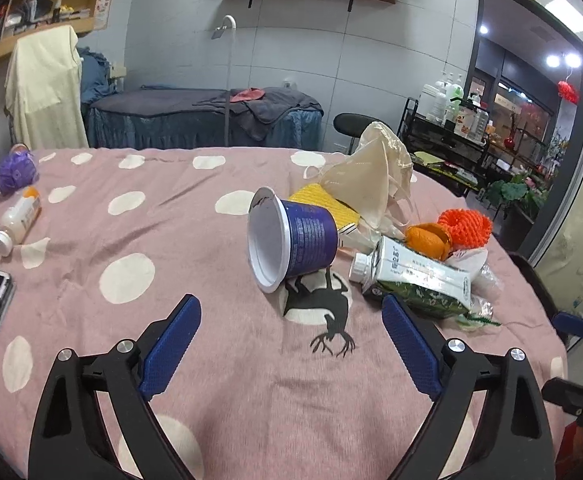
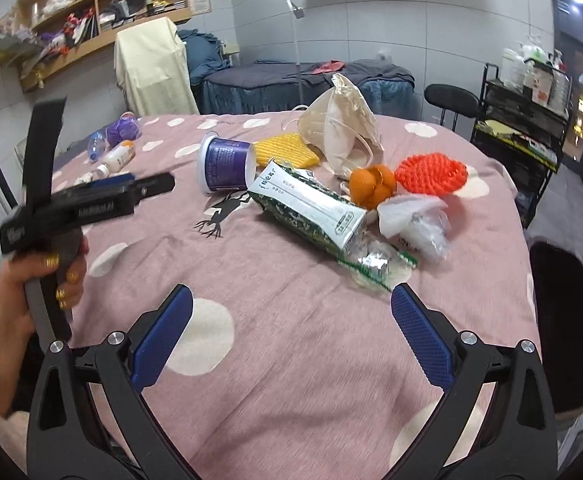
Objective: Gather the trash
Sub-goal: 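Close the left gripper on the blue paper cup while the right approaches the milk carton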
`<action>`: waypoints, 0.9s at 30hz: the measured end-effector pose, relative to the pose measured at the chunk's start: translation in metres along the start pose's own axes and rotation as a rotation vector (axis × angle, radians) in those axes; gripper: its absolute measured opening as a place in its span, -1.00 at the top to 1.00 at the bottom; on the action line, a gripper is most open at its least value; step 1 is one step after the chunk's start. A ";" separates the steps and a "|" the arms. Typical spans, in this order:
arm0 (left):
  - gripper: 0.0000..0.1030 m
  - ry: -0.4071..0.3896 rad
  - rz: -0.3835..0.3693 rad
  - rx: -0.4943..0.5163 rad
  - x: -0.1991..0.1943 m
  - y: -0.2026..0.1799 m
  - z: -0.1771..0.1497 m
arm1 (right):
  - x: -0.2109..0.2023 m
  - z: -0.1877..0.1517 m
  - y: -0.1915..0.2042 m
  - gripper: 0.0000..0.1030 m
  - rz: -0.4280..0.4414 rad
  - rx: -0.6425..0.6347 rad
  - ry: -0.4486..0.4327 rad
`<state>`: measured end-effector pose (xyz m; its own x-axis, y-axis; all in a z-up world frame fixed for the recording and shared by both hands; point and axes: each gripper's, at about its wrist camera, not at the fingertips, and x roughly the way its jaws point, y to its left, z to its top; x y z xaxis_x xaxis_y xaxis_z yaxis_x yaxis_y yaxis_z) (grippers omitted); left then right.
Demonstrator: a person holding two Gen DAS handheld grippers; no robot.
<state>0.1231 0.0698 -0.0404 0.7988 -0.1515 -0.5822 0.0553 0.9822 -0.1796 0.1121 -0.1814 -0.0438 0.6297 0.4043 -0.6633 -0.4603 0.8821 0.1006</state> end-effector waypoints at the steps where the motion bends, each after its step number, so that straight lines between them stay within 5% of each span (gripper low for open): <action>1: -0.69 0.006 -0.016 -0.015 0.005 0.004 0.005 | 0.003 0.003 -0.001 -0.91 0.012 -0.006 0.007; 5: -0.64 0.029 -0.019 0.017 0.023 0.012 0.020 | 0.013 0.013 -0.003 -0.91 0.079 -0.037 0.027; 16: -0.40 0.125 -0.151 0.045 0.051 0.048 0.034 | 0.036 0.034 -0.008 -0.91 0.079 -0.090 0.058; 27: -0.25 0.168 -0.353 0.054 0.069 0.051 0.043 | 0.046 0.036 -0.016 -0.91 0.044 -0.057 0.092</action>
<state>0.2070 0.1138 -0.0554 0.6162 -0.4925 -0.6146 0.3440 0.8703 -0.3525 0.1709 -0.1681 -0.0488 0.5497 0.4157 -0.7246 -0.5225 0.8479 0.0901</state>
